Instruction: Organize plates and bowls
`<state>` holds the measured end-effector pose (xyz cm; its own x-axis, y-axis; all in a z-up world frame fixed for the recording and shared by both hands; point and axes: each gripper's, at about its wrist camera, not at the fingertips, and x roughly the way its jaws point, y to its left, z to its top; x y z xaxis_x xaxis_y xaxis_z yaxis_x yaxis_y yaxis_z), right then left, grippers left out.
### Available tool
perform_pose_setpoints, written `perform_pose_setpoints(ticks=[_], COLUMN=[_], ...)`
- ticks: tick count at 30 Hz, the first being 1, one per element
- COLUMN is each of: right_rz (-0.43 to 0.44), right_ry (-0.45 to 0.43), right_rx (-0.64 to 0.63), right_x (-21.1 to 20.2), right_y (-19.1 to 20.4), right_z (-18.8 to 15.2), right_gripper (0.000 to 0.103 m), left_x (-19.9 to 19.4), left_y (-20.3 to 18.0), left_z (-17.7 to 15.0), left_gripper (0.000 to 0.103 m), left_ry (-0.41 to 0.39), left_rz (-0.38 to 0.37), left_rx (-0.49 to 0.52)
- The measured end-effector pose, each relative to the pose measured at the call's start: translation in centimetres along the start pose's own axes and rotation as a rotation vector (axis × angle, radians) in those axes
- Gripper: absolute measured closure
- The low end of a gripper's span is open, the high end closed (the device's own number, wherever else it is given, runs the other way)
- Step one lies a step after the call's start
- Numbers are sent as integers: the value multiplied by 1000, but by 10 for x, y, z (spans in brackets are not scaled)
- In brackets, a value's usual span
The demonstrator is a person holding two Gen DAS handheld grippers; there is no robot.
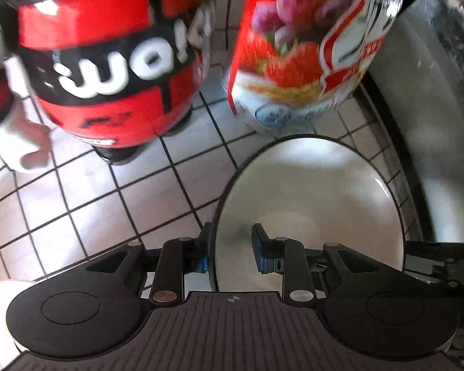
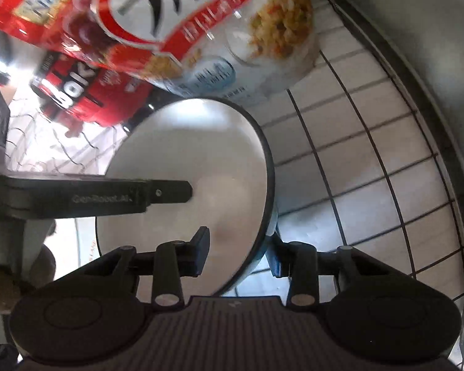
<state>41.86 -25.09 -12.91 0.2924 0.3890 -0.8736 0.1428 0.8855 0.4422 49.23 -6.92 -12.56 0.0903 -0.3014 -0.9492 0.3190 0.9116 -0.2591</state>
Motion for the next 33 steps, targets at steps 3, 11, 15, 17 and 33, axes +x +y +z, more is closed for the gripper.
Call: perform_pose_setpoints(ticks=[3, 11, 15, 17, 33], right_rz=[16, 42, 52, 53, -53], right_ry=[-34, -103, -118, -119, -40], right_rx=[-3, -47, -93, -108, -146], right_x=[-19, -59, -86, -96, -105], right_y=[4, 23, 33, 35, -5], right_z=[2, 0, -20, -31, -114], right_gripper=[64, 64, 64, 64, 63], left_x=[-23, -89, -113, -117, -81], left_y=[1, -20, -37, -46, -97], left_z=[1, -17, -39, -50, -137], left_gripper=[74, 73, 71, 70, 70], left_ry=[-25, -114, -130, -134, -76], left_rz=[-18, 8, 7, -1, -32], left_rx=[-18, 4, 24, 26, 77])
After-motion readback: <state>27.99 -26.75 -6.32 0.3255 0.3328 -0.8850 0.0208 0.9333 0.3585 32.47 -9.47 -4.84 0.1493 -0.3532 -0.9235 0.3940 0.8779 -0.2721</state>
